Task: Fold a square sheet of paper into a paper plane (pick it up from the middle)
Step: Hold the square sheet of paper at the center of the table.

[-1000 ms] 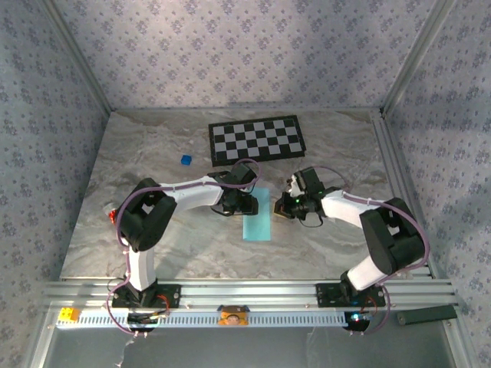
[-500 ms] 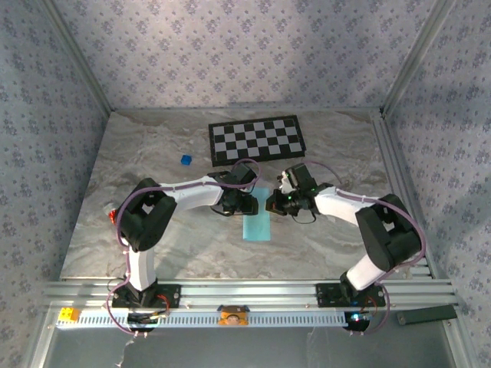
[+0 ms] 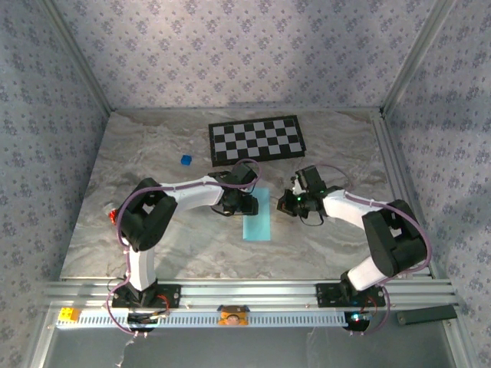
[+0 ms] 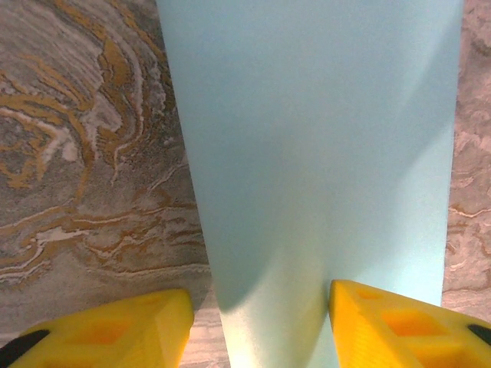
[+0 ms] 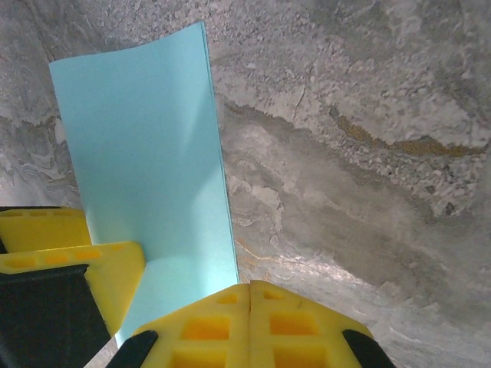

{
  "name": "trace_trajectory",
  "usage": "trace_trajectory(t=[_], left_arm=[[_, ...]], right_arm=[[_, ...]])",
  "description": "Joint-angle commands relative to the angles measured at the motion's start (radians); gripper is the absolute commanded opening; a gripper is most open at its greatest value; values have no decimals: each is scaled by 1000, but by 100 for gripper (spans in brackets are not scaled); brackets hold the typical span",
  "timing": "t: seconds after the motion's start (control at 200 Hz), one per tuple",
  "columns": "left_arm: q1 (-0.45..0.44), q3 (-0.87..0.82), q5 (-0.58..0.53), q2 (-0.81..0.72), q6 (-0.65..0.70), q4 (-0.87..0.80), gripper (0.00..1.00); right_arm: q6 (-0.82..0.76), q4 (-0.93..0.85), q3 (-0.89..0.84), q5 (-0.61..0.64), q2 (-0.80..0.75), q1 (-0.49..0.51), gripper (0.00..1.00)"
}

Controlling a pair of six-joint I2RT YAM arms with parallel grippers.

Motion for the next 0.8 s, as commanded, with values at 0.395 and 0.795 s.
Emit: trace_trajectory(t=[0.395,0.795], left_arm=[[-2,-13,-31,103,27,8,53],[-2,-15,-31,108,22,5,53]], right_arm=[[-17,47,-9,-82,-5,6,0],[-84,19,98,-154,129,74,0]])
